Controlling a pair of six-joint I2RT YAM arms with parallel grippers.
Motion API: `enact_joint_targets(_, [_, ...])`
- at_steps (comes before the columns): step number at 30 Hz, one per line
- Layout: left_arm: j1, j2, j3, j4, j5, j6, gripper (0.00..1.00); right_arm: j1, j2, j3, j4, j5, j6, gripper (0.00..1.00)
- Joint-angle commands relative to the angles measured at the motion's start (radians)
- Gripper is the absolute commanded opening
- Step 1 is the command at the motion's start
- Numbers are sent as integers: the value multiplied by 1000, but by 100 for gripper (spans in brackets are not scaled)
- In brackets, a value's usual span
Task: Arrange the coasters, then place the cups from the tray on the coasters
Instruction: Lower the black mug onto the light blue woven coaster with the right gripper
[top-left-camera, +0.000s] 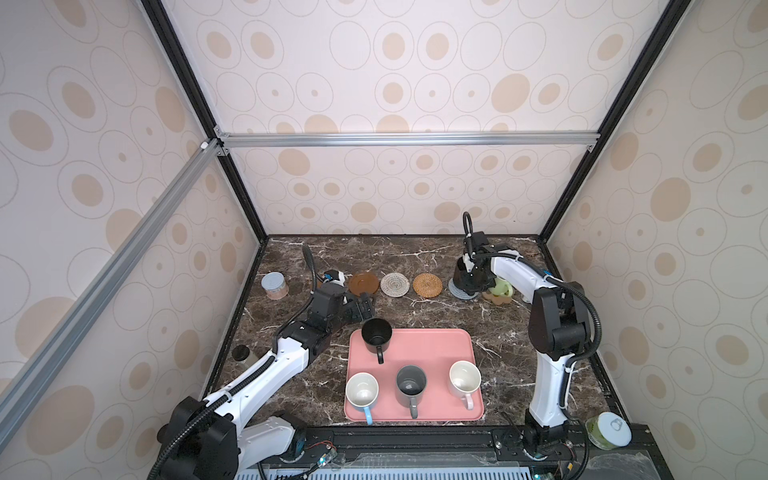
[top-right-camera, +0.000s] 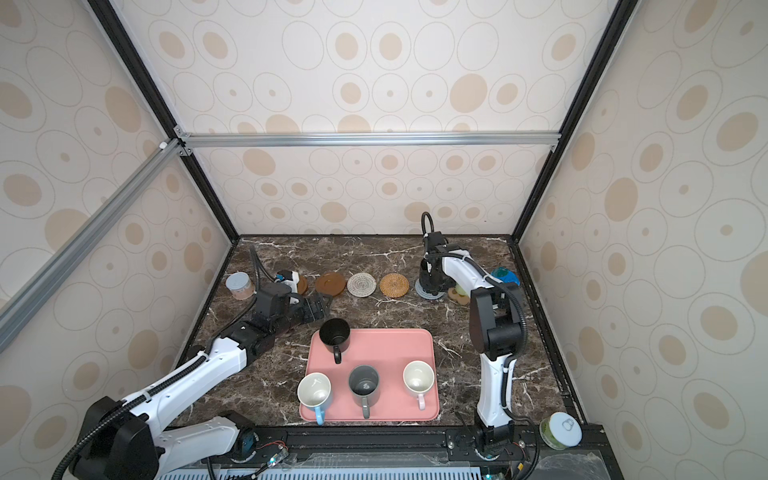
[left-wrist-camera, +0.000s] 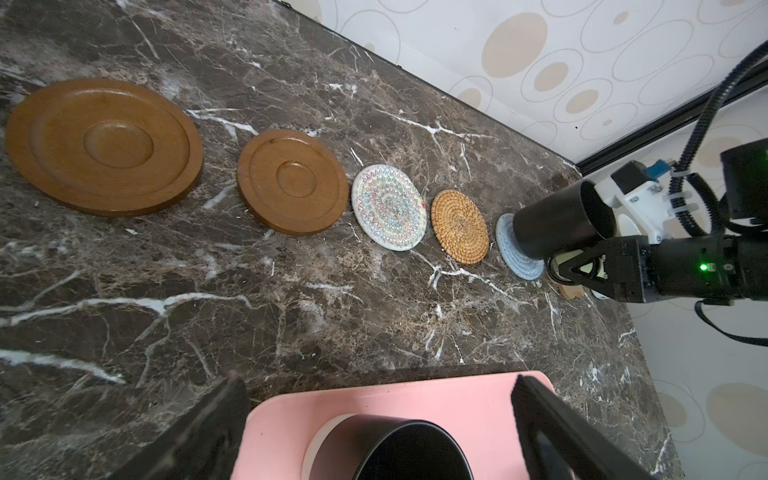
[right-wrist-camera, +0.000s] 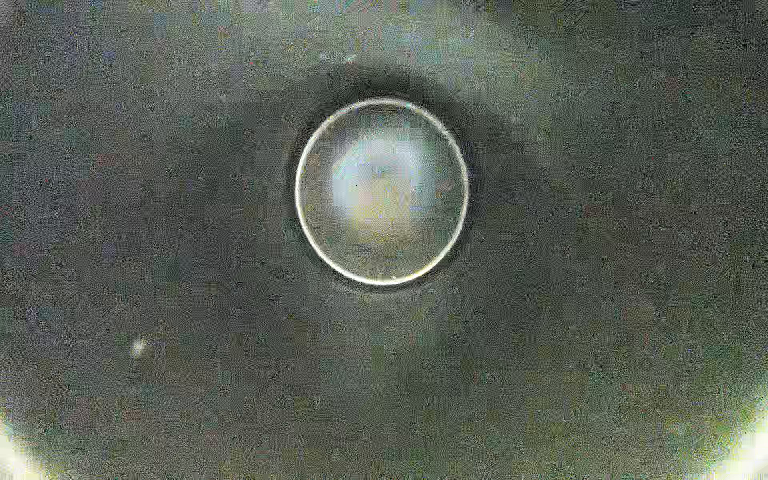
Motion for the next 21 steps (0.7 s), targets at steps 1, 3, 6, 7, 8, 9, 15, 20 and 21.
enact_joint_targets(1, [-5, -24, -3, 7, -8, -18, 100, -1, 3, 12, 40, 19, 8, 11])
enact_joint_targets(3, [-5, -25, -4, 8, -9, -19, 100, -2, 6, 6, 42, 17, 9, 11])
enact_joint_targets(6, [-6, -25, -2, 8, -9, -19, 100, -2, 11, -1, 44, 14, 15, 11])
enact_joint_targets(7, [-6, -26, -2, 7, -9, -20, 100, -3, 11, -4, 44, 11, 16, 11])
enact_joint_targets(8, [-6, -26, -2, 7, -9, -19, 100, -3, 11, -7, 44, 12, 17, 11])
enact_joint_targets(9, [-6, -27, -2, 6, -9, -20, 100, -2, 11, -10, 45, 10, 18, 12])
enact_joint_targets(15, [-8, -27, -5, 7, -10, -23, 100, -4, 2, -29, 45, 5, 24, 12])
enact_joint_targets(20, [-9, -28, -6, 8, -9, -23, 100, -4, -4, -47, 47, 1, 34, 17])
enact_joint_targets(21, [-9, -28, -6, 8, -10, -23, 100, -4, -4, -48, 47, 0, 34, 18])
